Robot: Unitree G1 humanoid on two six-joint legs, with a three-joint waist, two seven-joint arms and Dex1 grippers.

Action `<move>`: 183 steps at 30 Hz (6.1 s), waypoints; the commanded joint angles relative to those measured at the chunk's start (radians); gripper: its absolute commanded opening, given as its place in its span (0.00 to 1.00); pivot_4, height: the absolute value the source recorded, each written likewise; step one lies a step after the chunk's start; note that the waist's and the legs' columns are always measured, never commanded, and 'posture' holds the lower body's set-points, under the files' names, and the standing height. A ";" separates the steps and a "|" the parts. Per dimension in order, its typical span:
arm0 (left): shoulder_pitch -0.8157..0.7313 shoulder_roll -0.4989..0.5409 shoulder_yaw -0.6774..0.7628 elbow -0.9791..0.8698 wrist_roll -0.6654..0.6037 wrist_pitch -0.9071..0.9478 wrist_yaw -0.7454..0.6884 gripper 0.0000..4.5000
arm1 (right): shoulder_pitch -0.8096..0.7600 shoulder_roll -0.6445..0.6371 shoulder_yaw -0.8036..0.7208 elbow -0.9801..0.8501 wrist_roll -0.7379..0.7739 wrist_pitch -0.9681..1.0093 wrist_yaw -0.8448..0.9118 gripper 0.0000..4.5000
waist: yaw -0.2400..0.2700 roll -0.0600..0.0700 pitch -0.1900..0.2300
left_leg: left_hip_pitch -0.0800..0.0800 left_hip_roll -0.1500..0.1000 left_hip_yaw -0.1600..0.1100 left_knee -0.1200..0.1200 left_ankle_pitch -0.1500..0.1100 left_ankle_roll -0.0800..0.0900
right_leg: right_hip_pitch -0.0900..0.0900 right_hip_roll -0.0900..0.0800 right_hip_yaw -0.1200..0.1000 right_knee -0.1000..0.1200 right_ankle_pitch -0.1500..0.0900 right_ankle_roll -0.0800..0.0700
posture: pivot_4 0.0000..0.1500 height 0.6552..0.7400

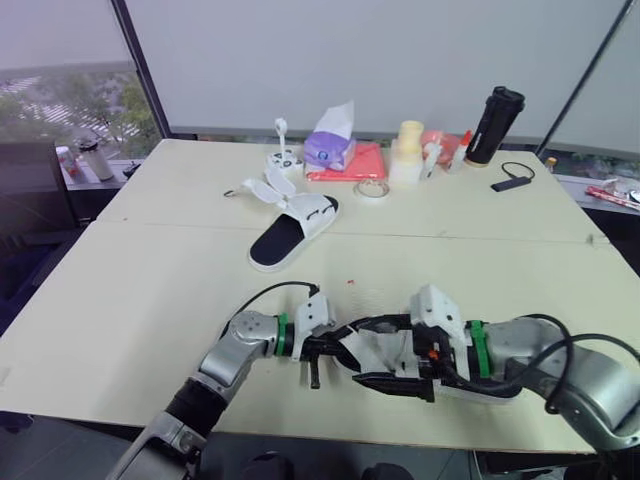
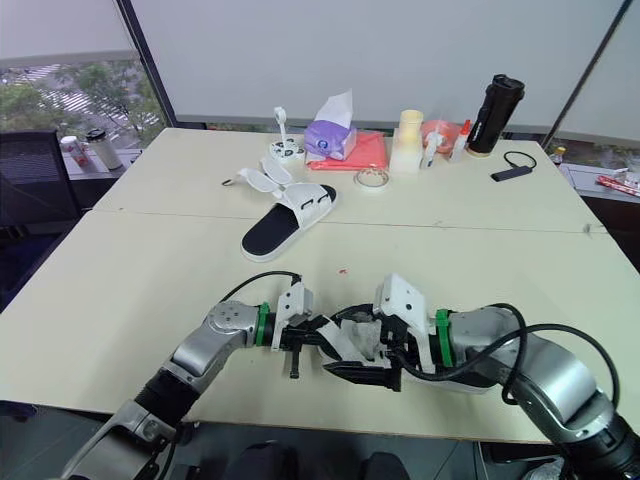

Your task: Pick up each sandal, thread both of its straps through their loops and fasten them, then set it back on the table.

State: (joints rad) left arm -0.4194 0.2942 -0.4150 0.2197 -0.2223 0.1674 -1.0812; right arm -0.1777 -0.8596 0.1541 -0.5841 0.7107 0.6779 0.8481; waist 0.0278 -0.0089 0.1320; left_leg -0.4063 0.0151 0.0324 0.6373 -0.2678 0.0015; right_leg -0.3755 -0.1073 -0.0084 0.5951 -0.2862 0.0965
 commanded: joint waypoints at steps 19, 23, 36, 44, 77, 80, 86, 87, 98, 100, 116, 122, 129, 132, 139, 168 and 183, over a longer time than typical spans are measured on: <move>0.044 0.048 -0.033 0.097 0.095 0.068 0.039 0.00 | 0.007 0.012 -0.247 -0.128 0.322 0.178 -0.010 0.00 | -0.003 0.000 0.000 | 0.000 0.000 0.000 0.000 0.000 0.000 | 0.000 0.000 0.000 0.000 0.000 0.000 | 1.00 1.00; 0.036 0.056 -0.042 0.102 0.098 0.063 0.028 0.00 | -0.004 -0.007 -0.314 -0.135 0.421 0.222 -0.050 0.00 | -0.013 0.000 0.000 | -0.001 0.000 0.000 0.000 0.000 0.000 | 0.000 0.000 0.000 0.000 0.000 0.000 | 1.00 1.00; 0.024 0.047 -0.043 0.123 0.097 0.061 0.031 0.00 | -0.075 0.100 -0.289 0.099 0.316 0.256 -0.247 0.00 | -0.015 0.001 0.001 | -0.002 0.000 0.000 0.000 0.000 0.000 | 0.000 0.000 0.000 0.000 0.000 0.000 | 1.00 1.00; 0.032 0.044 -0.036 0.117 0.094 0.069 0.043 0.00 | -0.145 0.176 -0.282 0.225 0.232 0.279 -0.345 0.00 | -0.016 0.001 0.001 | -0.002 0.000 0.000 0.000 0.000 0.000 | -0.002 -0.001 0.000 0.000 0.000 0.000 | 1.00 1.00; 0.019 0.031 -0.047 0.139 0.096 0.057 0.040 0.00 | -0.043 0.215 -0.375 0.252 0.236 0.375 -0.563 0.00 | -0.017 0.002 0.001 | -0.002 0.000 0.001 0.000 0.000 0.001 | -0.003 -0.002 0.000 0.000 0.001 -0.001 | 1.00 1.00; 0.016 0.027 -0.044 0.145 0.095 0.058 0.044 0.00 | -0.066 0.152 -0.305 0.271 0.169 0.374 -0.517 0.00 | -0.016 0.001 0.000 | -0.002 0.000 0.002 0.000 0.001 0.001 | -0.003 -0.002 0.000 0.000 0.001 -0.002 | 1.00 1.00; 0.018 0.020 -0.036 0.148 0.093 0.061 0.055 0.00 | -0.129 0.093 -0.210 0.305 0.087 0.392 -0.468 0.00 | -0.016 0.000 -0.001 | -0.002 -0.001 0.002 0.000 0.001 0.001 | -0.002 -0.004 -0.001 0.000 0.001 -0.002 | 1.00 1.00; 0.018 0.019 -0.036 0.148 0.093 0.061 0.056 0.00 | -0.135 0.092 -0.206 0.308 0.082 0.398 -0.466 0.00 | -0.016 0.000 -0.001 | -0.002 -0.001 0.002 0.000 0.001 0.001 | -0.002 -0.004 -0.002 0.000 0.001 -0.002 | 1.00 1.00; 0.035 0.020 -0.027 0.128 0.087 0.067 0.059 0.00 | -0.143 0.083 -0.442 0.313 0.165 0.329 -0.300 0.97 | -0.014 0.002 0.000 | -0.003 -0.001 0.004 -0.002 0.001 0.002 | -0.002 -0.006 -0.004 -0.002 0.001 -0.002 | 1.00 1.00; 0.039 0.022 -0.025 0.123 0.086 0.061 0.057 0.00 | -0.136 0.080 -0.537 0.341 0.230 0.362 -0.284 0.97 | -0.013 0.001 0.000 | -0.003 -0.001 0.004 -0.003 0.001 0.002 | -0.002 -0.006 -0.004 -0.002 0.001 -0.002 | 1.00 1.00; 0.109 0.190 0.252 -0.330 -0.226 0.355 0.032 0.00 | 0.162 0.078 -0.677 0.338 0.505 0.552 -0.127 0.97 | -0.038 0.008 0.023 | -0.007 0.002 0.005 -0.007 0.002 0.003 | -0.014 -0.001 -0.004 0.009 0.001 0.001 | 1.00 1.00; 0.134 0.265 0.324 -0.503 -0.347 0.501 0.038 0.00 | 0.194 0.058 -0.579 0.386 0.437 0.533 -0.044 0.97 | -0.016 0.008 0.025 | -0.020 0.000 0.005 -0.001 0.002 0.002 | -0.021 0.000 -0.005 0.008 0.003 0.005 | 1.00 1.00; 0.142 0.355 0.364 -0.625 -0.415 0.577 0.044 0.00 | 0.190 0.047 -0.525 0.410 0.430 0.534 0.036 0.97 | -0.015 0.003 0.031 | -0.021 0.000 0.004 0.009 0.001 0.003 | -0.018 0.004 -0.006 0.010 0.003 0.005 | 1.00 1.00; 0.153 0.399 0.349 -0.665 -0.411 0.580 0.034 0.00 | 0.175 0.067 -0.505 0.399 0.452 0.557 0.030 0.97 | -0.015 0.002 0.032 | -0.021 0.001 0.004 0.010 0.001 0.003 | -0.018 0.004 -0.006 0.013 0.003 0.005 | 1.00 1.00; 0.169 0.399 0.294 -0.640 -0.365 0.535 0.047 0.00 | 0.034 0.206 -0.455 0.428 0.471 0.590 -0.132 0.92 | -0.016 0.002 0.033 | -0.020 0.001 0.004 0.011 0.002 0.002 | -0.020 0.005 -0.005 0.017 0.004 0.006 | 1.00 1.00; 0.063 0.240 0.226 -0.533 -0.244 0.391 0.145 0.00 | -0.731 0.539 -0.758 1.183 0.122 -0.401 -1.052 0.00 | -0.025 0.005 0.035 | -0.021 0.001 0.015 0.013 0.009 -0.010 | -0.029 0.011 0.001 0.033 0.008 0.019 | 1.00 1.00; 0.087 0.178 0.218 -0.582 -0.250 0.428 0.230 0.00 | -0.836 0.575 -0.781 1.492 -0.009 -0.679 -1.014 0.83 | -0.045 0.006 0.036 | -0.020 0.003 0.017 0.013 0.011 -0.012 | -0.031 0.011 0.003 0.036 0.008 0.019 | 1.00 1.00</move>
State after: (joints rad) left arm -0.3261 0.4700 -0.2031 -0.3282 -0.4659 0.6012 -0.8499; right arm -1.0015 -0.2727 -0.6227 0.9434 0.7112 0.0041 -0.1696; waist -0.0172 -0.0025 0.1679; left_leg -0.4261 0.0184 0.0493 0.6503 -0.2571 -0.0103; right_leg -0.4062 -0.0966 -0.0050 0.6310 -0.2783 0.1157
